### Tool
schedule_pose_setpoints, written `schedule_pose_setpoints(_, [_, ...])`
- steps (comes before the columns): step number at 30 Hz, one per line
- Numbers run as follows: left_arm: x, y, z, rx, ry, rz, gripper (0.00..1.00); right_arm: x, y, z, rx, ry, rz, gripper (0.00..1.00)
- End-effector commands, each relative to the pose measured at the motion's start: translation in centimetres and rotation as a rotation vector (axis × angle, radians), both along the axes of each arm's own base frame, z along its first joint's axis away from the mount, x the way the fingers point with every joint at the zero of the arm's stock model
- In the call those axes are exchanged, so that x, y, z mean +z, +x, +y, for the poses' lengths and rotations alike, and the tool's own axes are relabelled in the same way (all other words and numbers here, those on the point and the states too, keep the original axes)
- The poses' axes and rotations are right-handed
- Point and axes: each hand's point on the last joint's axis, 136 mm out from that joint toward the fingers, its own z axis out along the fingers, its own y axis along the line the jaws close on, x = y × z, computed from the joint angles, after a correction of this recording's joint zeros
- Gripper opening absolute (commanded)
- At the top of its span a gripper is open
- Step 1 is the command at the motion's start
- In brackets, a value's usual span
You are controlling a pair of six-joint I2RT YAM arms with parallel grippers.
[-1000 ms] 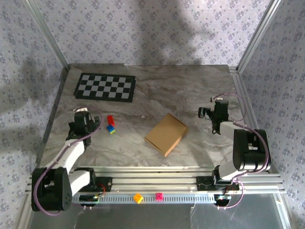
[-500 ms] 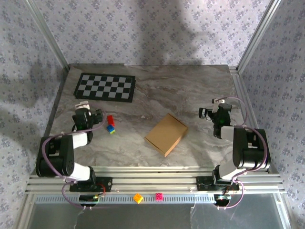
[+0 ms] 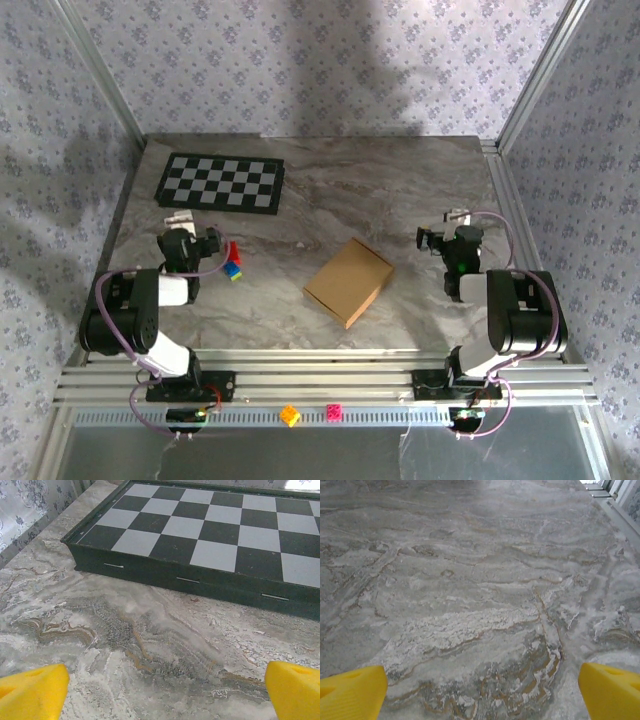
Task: Fold the paper box
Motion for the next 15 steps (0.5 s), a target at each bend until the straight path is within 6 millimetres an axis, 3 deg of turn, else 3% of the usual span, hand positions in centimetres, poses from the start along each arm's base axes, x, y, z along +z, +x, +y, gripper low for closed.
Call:
schedule_pose_setpoints(1, [0.78,0.46,0.14,-0.001,0.006,-0.026,1.00,0.18,0.33,-0.19,-0.009,-0.026,-0.004,1.00])
schedule_pose_setpoints(15, [0.67,0.60,-0.22,-0.008,0.032,-0.014,1.00,0.16,0.29,-0.14,-0.009,-0.027,-0.006,1.00])
